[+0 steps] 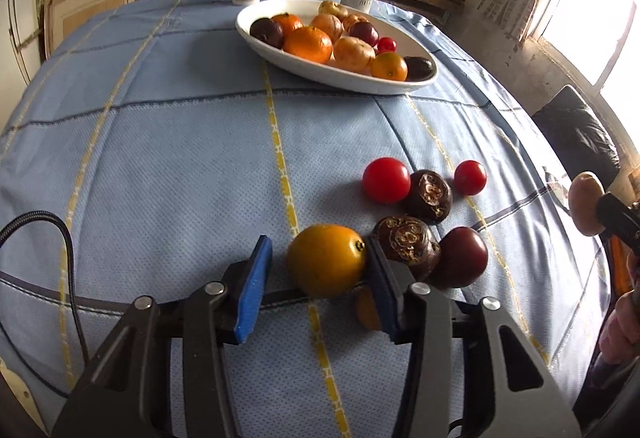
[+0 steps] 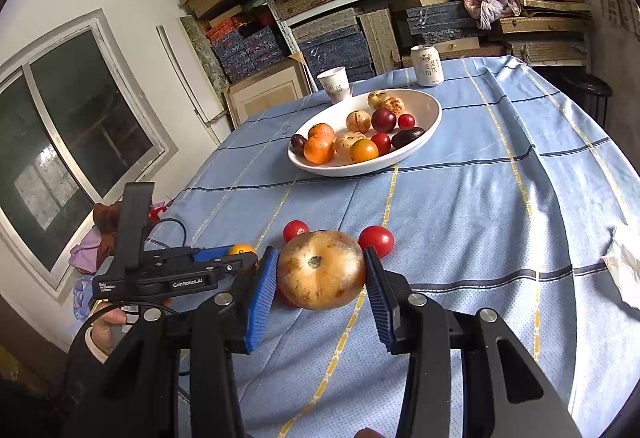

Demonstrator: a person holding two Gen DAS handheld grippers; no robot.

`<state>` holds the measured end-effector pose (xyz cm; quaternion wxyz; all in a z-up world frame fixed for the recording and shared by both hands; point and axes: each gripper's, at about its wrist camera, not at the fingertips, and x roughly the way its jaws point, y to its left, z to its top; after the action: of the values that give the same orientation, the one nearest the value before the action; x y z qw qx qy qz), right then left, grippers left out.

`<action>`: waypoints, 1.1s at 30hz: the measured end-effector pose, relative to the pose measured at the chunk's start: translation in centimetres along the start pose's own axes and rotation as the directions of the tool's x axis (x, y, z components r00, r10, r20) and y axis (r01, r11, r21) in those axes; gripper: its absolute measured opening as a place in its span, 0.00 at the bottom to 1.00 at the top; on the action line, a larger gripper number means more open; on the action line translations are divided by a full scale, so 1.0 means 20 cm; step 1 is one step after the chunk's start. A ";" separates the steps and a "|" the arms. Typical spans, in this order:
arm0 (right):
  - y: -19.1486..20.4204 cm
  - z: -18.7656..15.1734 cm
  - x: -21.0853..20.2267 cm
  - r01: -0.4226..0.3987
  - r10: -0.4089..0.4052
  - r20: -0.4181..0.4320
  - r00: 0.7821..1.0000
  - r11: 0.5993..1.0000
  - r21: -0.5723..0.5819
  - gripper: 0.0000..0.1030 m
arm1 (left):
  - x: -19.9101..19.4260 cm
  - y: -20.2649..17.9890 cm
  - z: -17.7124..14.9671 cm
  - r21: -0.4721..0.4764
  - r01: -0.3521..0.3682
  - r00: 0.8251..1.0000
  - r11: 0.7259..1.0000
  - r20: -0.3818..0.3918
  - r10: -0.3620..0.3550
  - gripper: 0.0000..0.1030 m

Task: Organize fruits
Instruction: 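Grasp a pale onion-like fruit with the right tool while the left tool grasps a yellow-orange fruit, then lower both fruits onto the white plate and open both tools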

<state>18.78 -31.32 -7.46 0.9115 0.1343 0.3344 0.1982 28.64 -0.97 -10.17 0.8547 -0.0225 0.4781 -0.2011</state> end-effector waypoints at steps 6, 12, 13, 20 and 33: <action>0.01 0.01 -0.02 0.001 -0.001 -0.004 1.000 1.000 -0.020 0.42 | 0.00 -0.01 -0.01 -0.019 -0.002 1.000 1.000 0.003 0.002 0.37; 0.02 0.14 0.01 0.010 -0.014 -0.041 0.999 0.996 -0.093 0.42 | -0.11 0.00 0.08 -0.017 -0.030 0.999 0.999 0.035 0.030 0.37; 0.02 0.18 0.02 0.007 -0.012 -0.046 0.999 0.994 -0.111 0.42 | -0.14 0.00 0.12 -0.008 -0.030 0.999 1.000 0.041 0.030 0.37; -0.07 0.54 0.24 0.041 -0.045 -0.027 0.999 0.990 -0.134 0.42 | -0.15 -0.14 0.58 0.094 -0.093 0.992 0.991 0.093 0.085 0.37; -0.25 0.75 0.84 0.024 -0.034 -0.125 0.992 0.997 -0.074 0.43 | 0.35 -0.11 1.00 0.100 -0.158 0.987 0.982 0.029 0.156 0.38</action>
<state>41.86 -29.89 -7.72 0.8957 0.0835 0.3857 0.2050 47.65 -8.68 -4.41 0.8730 0.0568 0.4584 -0.1568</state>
